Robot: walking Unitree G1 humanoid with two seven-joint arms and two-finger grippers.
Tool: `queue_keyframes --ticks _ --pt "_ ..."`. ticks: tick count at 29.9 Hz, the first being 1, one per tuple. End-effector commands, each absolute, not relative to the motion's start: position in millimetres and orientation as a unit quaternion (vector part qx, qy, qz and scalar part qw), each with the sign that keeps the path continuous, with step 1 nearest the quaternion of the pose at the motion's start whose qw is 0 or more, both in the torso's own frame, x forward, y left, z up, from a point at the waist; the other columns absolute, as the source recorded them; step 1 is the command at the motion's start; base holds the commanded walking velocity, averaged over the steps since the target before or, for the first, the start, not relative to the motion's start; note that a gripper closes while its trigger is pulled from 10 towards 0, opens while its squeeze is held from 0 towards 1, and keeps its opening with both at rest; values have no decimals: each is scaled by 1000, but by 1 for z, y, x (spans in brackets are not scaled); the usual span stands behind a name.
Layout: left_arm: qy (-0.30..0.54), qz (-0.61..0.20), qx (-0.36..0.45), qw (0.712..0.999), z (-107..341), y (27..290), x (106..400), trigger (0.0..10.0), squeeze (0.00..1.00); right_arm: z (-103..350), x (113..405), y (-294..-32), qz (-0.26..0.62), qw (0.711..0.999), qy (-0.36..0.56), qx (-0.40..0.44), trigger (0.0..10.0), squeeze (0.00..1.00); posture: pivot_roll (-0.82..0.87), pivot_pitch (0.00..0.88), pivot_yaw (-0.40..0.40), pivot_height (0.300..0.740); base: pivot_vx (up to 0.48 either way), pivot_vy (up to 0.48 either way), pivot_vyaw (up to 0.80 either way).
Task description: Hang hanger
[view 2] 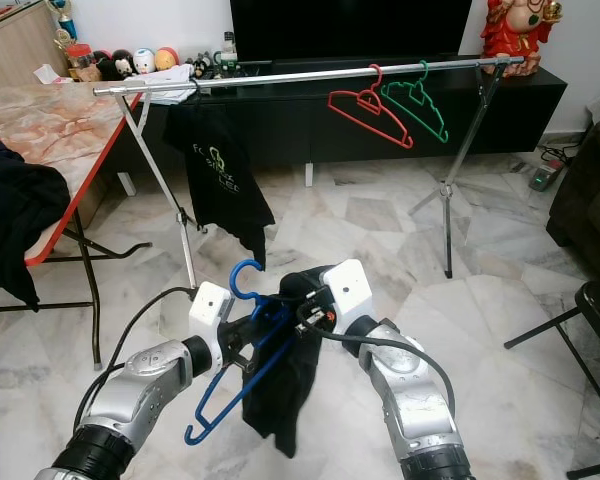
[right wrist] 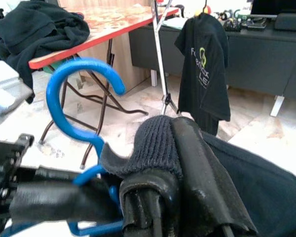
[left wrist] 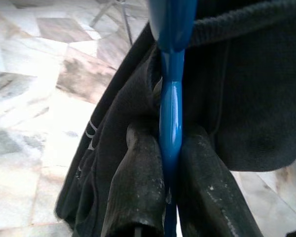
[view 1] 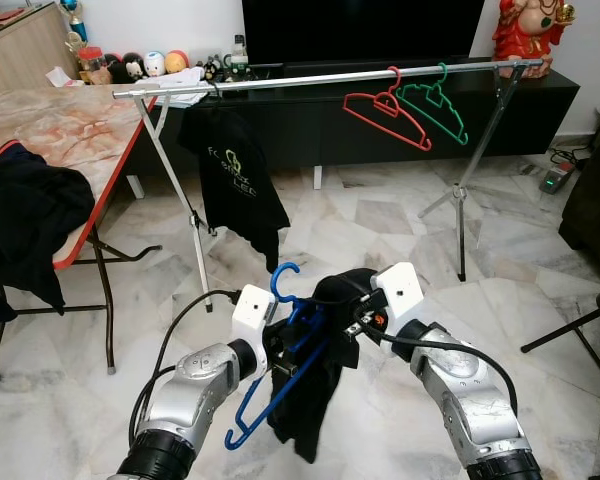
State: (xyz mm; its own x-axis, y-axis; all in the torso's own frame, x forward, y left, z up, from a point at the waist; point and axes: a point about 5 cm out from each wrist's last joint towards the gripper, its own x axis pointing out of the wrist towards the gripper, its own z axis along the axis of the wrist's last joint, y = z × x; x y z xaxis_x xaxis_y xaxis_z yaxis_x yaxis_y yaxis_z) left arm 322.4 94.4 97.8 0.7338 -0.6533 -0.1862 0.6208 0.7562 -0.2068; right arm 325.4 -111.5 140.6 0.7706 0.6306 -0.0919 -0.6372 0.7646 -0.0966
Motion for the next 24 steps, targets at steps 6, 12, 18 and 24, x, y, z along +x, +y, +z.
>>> queue_keyframes --ticks 6,12,18,24 --pt "118 -353 -71 925 101 94 320 10000 0 155 325 -103 375 923 1 -88 10000 0 -14 87 40 740 0 0 0" --pt "119 -354 -74 925 101 94 319 10000 0 143 317 -104 394 909 17 -137 10000 0 -20 88 41 740 0 0 0" --pt "117 -353 -79 925 102 94 320 10000 0 143 320 -112 381 913 29 -142 10000 706 -20 88 41 740 0 0 0" --pt "115 -350 -82 926 103 95 321 10000 0 139 317 -114 392 906 39 -157 10000 1000 -20 91 42 740 0 0 0"
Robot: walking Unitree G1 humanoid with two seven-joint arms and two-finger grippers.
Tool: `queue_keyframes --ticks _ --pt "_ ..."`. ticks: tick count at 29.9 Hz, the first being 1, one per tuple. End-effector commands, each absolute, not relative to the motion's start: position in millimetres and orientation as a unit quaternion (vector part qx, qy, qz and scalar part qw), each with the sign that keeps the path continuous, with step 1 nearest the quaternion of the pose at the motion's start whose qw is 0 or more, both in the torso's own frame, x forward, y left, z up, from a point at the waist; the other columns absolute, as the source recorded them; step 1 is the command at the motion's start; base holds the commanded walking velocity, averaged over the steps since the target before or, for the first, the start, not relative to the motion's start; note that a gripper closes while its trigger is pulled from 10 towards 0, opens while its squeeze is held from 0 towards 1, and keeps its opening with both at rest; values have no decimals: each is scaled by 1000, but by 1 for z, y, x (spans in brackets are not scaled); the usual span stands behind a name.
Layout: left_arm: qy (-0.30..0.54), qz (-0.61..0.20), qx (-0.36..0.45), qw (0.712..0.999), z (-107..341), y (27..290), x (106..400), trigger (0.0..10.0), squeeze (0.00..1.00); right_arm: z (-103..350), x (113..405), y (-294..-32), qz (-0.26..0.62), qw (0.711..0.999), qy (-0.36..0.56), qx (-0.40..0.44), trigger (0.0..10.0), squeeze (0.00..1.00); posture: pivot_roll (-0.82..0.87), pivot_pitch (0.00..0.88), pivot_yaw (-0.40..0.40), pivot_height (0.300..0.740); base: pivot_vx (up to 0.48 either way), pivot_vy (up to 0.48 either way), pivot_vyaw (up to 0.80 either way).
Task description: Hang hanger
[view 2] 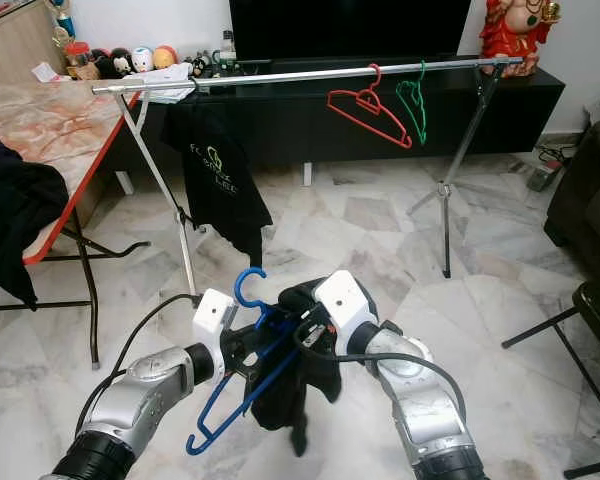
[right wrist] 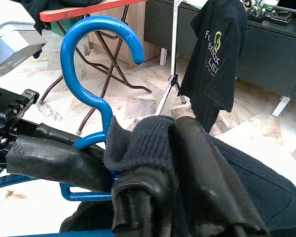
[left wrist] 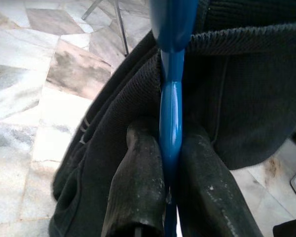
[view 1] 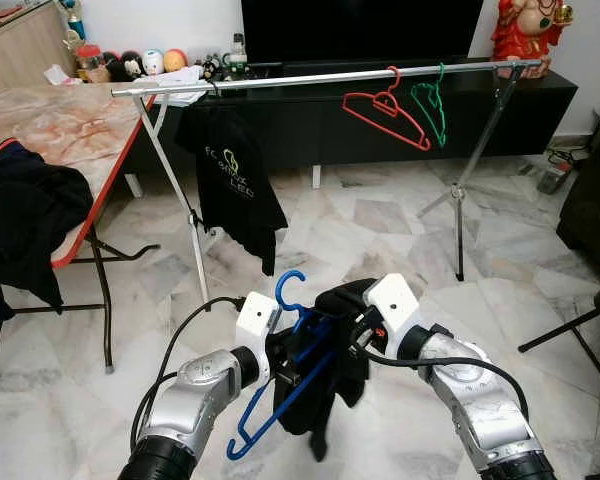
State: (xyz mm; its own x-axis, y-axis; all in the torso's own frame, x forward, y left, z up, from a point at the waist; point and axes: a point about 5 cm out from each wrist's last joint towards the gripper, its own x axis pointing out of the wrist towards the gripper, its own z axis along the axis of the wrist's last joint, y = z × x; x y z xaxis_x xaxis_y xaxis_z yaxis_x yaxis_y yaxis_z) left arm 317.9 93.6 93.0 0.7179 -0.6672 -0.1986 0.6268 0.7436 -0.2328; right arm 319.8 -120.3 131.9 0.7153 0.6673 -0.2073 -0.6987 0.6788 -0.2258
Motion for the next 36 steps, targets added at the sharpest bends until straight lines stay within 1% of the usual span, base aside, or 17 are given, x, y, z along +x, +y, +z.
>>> queue_keyframes --ticks 1,8,13,16,20,24,30,33,34,36 --pt "115 -349 -82 927 103 95 321 10000 0 139 317 -114 395 904 42 -158 10000 1000 -20 91 42 740 0 0 0" --pt "113 -344 -85 928 103 97 322 10000 0 132 313 -118 399 899 61 -169 10000 1000 -19 91 43 740 0 0 0" --pt "110 -339 -88 930 104 97 323 10000 0 126 307 -122 414 886 90 -188 10000 1000 -21 92 43 740 0 0 0" --pt "111 -339 -89 930 103 97 322 10000 0 121 304 -133 417 876 113 -215 10000 1000 -24 93 43 740 0 0 0" --pt "110 -339 -91 930 103 97 322 10000 0 118 300 -137 433 865 124 -221 10000 1000 -24 95 42 740 0 0 0" --pt "109 -339 -93 930 103 97 322 10000 0 115 291 -138 461 847 137 -226 10000 1000 -23 95 43 740 0 0 0" --pt "104 -342 -95 929 104 96 322 10000 0 117 288 -140 471 842 133 -228 10000 1000 -24 95 44 740 0 0 0" --pt "105 -361 -88 923 104 96 319 10000 0 133 303 -150 413 879 96 -217 10000 1000 -29 96 44 740 0 0 0" --pt "105 -375 -78 918 103 97 317 10000 0 144 315 -161 364 905 78 -206 10000 1000 -34 95 45 740 0 0 0" --pt "107 -387 -68 913 102 98 315 10000 0 158 323 -170 330 923 44 -195 10000 1000 -34 95 45 740 0 0 0"
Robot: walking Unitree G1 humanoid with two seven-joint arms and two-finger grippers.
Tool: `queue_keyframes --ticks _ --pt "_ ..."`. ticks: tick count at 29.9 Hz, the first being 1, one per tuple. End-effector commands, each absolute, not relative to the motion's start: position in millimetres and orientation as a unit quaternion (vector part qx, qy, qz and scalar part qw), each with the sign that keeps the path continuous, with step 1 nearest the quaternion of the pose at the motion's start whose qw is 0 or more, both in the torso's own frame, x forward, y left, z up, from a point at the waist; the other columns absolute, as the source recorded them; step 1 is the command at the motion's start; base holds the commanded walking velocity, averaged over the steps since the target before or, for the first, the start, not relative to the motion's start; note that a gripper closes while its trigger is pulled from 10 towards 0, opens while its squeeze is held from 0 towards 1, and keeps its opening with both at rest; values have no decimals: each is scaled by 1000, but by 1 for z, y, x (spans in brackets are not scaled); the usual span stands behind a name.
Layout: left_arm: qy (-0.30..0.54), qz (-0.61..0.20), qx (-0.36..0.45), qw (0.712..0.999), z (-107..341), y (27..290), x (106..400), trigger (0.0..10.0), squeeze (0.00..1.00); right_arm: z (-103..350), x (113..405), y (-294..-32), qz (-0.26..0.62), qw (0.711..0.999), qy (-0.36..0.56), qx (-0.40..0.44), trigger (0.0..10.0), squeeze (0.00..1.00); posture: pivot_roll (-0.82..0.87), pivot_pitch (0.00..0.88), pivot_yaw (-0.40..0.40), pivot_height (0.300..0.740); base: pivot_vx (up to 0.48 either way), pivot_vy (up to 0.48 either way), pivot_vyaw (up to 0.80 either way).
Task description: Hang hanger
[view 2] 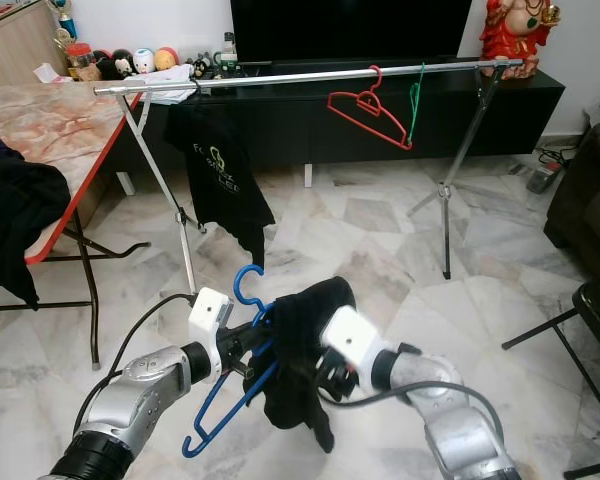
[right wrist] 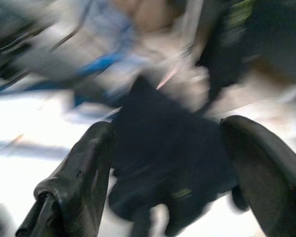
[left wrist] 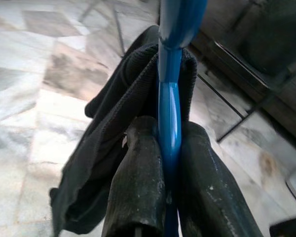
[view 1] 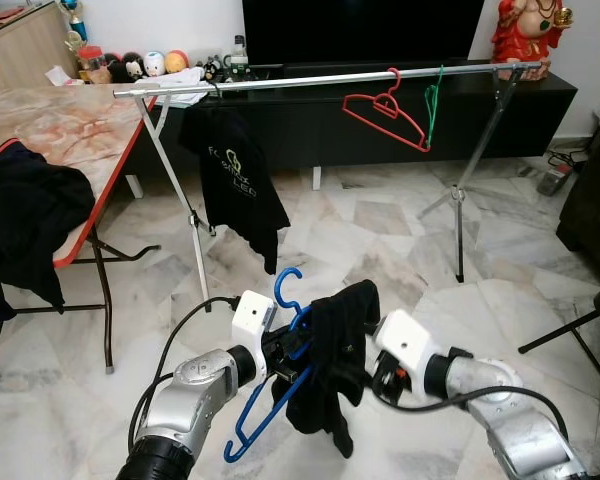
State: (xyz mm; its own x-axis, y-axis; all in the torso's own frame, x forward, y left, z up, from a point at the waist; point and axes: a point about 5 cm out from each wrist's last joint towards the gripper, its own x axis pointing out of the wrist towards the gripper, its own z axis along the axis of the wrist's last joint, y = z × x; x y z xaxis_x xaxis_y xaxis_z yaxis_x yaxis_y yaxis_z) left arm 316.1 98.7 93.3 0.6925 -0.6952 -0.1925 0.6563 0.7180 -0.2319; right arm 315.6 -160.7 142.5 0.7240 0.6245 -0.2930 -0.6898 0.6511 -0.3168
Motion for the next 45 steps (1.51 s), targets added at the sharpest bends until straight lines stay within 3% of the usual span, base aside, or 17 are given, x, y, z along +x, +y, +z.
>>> queue_keyframes --ticks 1,5,6,7,8,11,12,14,16,17,23,29,40,41,42,43,45 --pt "110 -396 -59 910 101 99 314 10000 0 165 326 -175 317 930 28 -184 10000 1000 -32 96 45 740 0 0 0" --pt "125 -441 -42 888 96 102 305 10000 0 192 330 -181 324 932 -35 -158 10000 1000 -41 98 47 740 0 0 0" --pt "127 -449 -38 884 95 103 304 10000 0 194 329 -181 339 926 -31 -160 10000 914 -49 100 44 740 0 0 0" --pt "127 -449 -38 884 95 103 304 10000 0 194 329 -181 339 926 -31 -160 10000 914 -49 100 44 740 0 0 0" --pt "132 -467 -27 874 94 104 300 10000 0 191 326 -183 379 908 -13 -180 10000 0 -53 98 39 740 0 0 0" --pt "132 -516 -4 846 94 107 292 10000 0 169 315 -195 470 850 65 -230 10000 0 -52 97 33 740 0 0 0" --pt "124 -538 -3 834 97 106 289 10000 0 161 307 -197 518 816 91 -241 10000 0 -54 98 32 740 0 0 0" --pt "121 -542 -2 831 98 106 288 10000 0 159 305 -198 528 807 96 -245 10000 0 -54 98 32 740 0 0 0" --pt "115 -560 -6 820 101 104 286 10000 0 156 296 -201 591 765 135 -217 10000 0 -55 97 32 740 0 0 0" --pt "114 -564 -8 818 102 104 286 10000 0 156 295 -202 604 757 142 -204 10000 0 -55 97 32 740 0 0 0" --pt "110 -585 -17 803 105 100 282 10000 0 150 298 -216 629 728 170 -216 10000 0 -59 79 7 740 0 0 0" --pt "121 -641 13 757 112 102 275 10000 0 154 302 -217 673 693 178 -187 10000 0 -49 66 -5 740 0 0 0" --pt "119 -652 36 748 115 100 278 10000 0 147 307 -212 692 670 192 -188 10000 0 -42 42 -16 740 0 0 0" --pt "119 -653 37 747 115 99 278 10000 0 146 308 -211 694 669 192 -187 10000 271 -42 42 -16 740 0 0 0" --pt "119 -654 37 746 116 99 278 10000 0 145 308 -211 695 668 191 -186 10000 271 -42 42 -16 740 0 0 0" --pt "119 -654 38 746 116 99 278 10000 0 145 308 -210 697 666 188 -187 10000 702 -42 42 -16 740 0 0 0" --pt "119 -655 40 745 116 99 278 10000 0 144 309 -209 698 665 188 -189 10000 729 -42 42 -16 740 0 0 0"
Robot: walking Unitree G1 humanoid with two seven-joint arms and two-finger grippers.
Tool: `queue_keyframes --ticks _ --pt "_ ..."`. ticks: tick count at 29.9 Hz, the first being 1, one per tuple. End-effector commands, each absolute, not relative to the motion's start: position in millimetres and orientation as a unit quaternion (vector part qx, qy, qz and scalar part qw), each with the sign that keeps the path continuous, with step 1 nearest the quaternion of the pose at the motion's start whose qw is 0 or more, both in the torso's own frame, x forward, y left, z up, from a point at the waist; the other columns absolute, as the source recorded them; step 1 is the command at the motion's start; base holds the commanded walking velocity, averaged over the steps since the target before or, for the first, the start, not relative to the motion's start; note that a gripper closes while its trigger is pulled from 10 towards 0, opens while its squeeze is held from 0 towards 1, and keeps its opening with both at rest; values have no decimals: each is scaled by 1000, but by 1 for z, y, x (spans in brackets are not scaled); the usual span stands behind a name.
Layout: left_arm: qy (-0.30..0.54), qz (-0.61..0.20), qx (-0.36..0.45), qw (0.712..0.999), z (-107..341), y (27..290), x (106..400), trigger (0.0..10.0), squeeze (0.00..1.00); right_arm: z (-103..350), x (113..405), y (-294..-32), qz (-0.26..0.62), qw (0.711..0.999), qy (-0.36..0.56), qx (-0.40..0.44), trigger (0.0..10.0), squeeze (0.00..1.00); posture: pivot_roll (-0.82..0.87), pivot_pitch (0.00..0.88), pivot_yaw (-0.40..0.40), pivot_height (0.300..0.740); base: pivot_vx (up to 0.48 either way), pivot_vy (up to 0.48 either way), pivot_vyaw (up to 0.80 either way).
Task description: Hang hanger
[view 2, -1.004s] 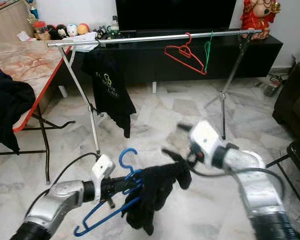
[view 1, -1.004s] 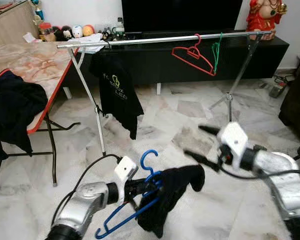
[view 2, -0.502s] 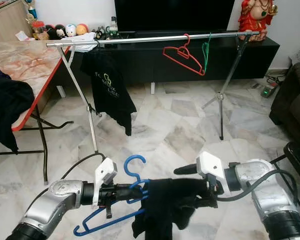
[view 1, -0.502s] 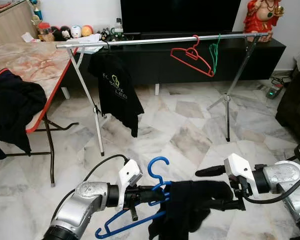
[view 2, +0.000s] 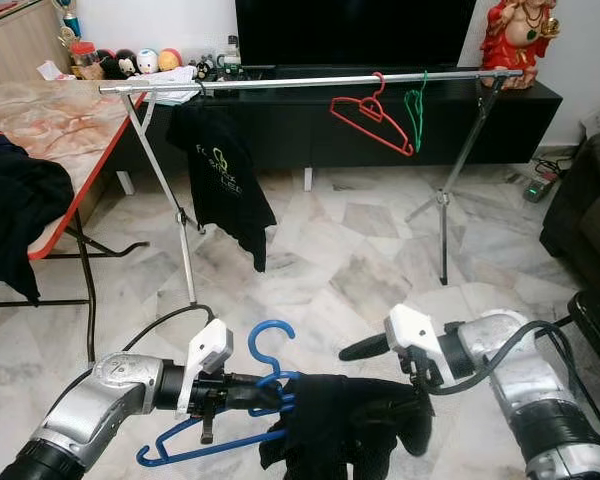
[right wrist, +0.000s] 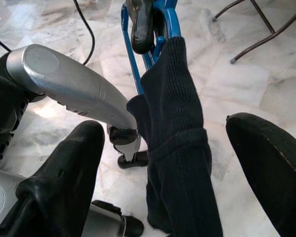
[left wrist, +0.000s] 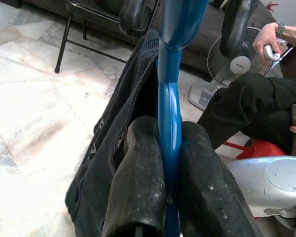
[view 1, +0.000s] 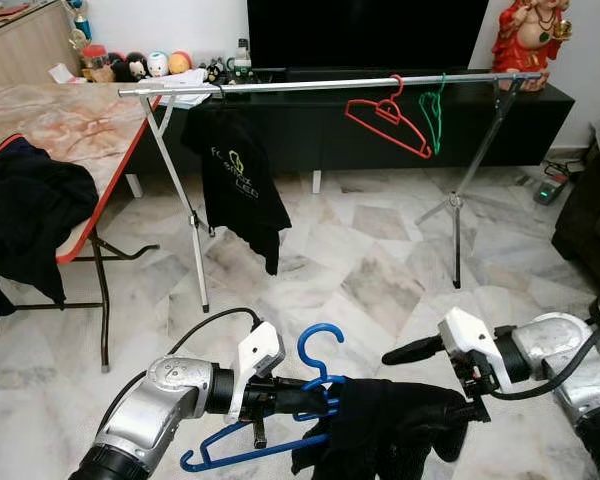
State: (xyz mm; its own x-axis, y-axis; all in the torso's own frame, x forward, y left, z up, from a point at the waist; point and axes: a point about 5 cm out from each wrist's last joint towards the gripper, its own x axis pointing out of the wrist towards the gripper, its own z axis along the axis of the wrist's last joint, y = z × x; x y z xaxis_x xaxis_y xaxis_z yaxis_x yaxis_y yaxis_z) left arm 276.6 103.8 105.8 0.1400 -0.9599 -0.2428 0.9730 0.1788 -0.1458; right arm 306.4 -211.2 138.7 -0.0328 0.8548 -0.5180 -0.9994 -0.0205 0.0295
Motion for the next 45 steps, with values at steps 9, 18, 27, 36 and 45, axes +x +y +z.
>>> queue_keyframes --ticks 9,18,27,36,45 --pt "113 -655 46 746 121 99 280 10000 0 132 313 -190 706 660 158 -200 10000 0 -28 34 -10 740 0 0 0" --pt "105 -666 57 736 128 96 281 10000 0 123 312 -180 726 637 167 -198 10000 0 -24 39 -9 740 0 0 0" --pt "93 -676 65 728 134 91 280 10000 0 115 314 -171 717 646 160 -207 9569 0 -18 49 -12 740 0 0 0" --pt "93 -677 72 726 136 90 280 10000 0 115 316 -167 715 653 159 -192 0 0 -11 62 -12 740 0 0 0" --pt "90 -675 76 728 137 89 282 10000 0 112 316 -169 713 652 169 -195 0 0 -13 67 -8 740 0 0 0"
